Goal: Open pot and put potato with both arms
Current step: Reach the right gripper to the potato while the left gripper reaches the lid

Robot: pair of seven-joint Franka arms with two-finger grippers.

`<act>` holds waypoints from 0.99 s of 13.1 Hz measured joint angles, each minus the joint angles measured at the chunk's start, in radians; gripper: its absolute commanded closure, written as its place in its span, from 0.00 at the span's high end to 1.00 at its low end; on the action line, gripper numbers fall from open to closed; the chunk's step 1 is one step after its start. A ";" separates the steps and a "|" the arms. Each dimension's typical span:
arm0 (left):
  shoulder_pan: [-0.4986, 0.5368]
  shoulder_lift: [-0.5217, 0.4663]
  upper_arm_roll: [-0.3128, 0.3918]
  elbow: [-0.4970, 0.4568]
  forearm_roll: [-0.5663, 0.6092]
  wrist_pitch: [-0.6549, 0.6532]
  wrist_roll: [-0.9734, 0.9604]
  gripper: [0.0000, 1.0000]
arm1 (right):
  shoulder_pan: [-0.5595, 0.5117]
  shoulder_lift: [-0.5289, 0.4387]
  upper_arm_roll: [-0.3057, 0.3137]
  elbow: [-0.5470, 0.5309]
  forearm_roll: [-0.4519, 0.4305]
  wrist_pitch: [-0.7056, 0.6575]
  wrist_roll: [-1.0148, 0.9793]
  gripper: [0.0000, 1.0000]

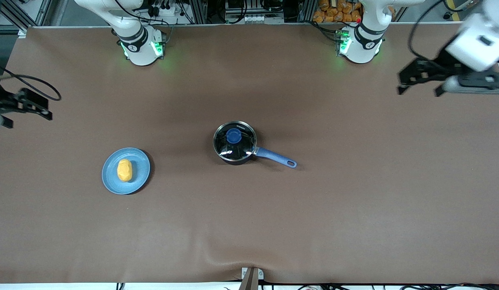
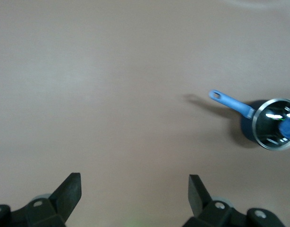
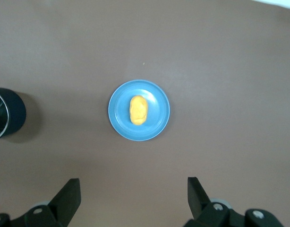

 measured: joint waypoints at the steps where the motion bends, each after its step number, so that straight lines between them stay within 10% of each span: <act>1: -0.041 0.019 -0.026 0.000 0.000 0.004 -0.073 1.00 | 0.011 0.029 0.001 -0.002 0.000 0.007 0.000 1.00; 13: -0.341 0.341 -0.049 0.156 0.048 0.149 -0.403 1.00 | 0.032 0.389 -0.005 -0.115 0.010 0.308 0.105 1.00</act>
